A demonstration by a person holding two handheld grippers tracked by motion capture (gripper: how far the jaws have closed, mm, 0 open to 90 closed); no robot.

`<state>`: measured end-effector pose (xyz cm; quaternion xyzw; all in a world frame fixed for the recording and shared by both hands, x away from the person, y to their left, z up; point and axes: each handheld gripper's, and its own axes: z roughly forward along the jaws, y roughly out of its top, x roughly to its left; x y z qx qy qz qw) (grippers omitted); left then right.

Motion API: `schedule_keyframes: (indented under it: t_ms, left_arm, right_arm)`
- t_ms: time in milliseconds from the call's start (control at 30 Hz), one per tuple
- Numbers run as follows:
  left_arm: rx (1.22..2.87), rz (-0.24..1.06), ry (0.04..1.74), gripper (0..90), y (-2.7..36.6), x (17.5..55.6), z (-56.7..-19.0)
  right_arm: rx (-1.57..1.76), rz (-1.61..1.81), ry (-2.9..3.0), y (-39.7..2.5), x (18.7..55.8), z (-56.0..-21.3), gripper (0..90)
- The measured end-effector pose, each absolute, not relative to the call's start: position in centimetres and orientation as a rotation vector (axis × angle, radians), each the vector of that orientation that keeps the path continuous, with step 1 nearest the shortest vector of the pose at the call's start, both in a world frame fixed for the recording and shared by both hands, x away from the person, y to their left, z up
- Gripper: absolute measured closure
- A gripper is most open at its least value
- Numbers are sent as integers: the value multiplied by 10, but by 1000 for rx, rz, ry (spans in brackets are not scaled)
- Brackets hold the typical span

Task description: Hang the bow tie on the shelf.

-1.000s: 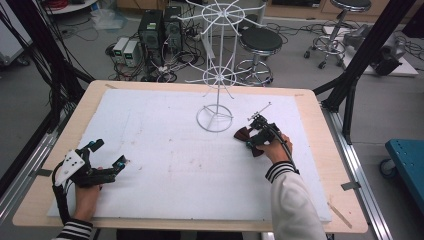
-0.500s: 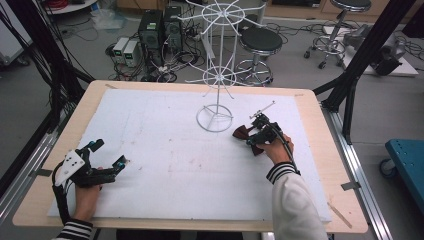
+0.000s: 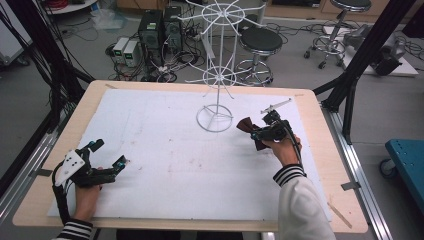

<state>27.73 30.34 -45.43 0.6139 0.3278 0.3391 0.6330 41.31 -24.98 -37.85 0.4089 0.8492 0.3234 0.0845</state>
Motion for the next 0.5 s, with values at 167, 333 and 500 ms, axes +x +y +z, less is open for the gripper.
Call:
schedule_keyframes:
  t_ms: [167,333,500]
  left_arm:
    - [1405,776,750,17,303,277,-454]
    - [1403,776,750,17,303,277,-454]
    - [1404,777,750,17,303,277,-454]
  right_arm:
    - [1232,1055,2473,-258,409,-370,772]
    - [1232,1146,2424,-264,405,-363,772]
    - [1226,1216,2375,-270,402,-357,773]
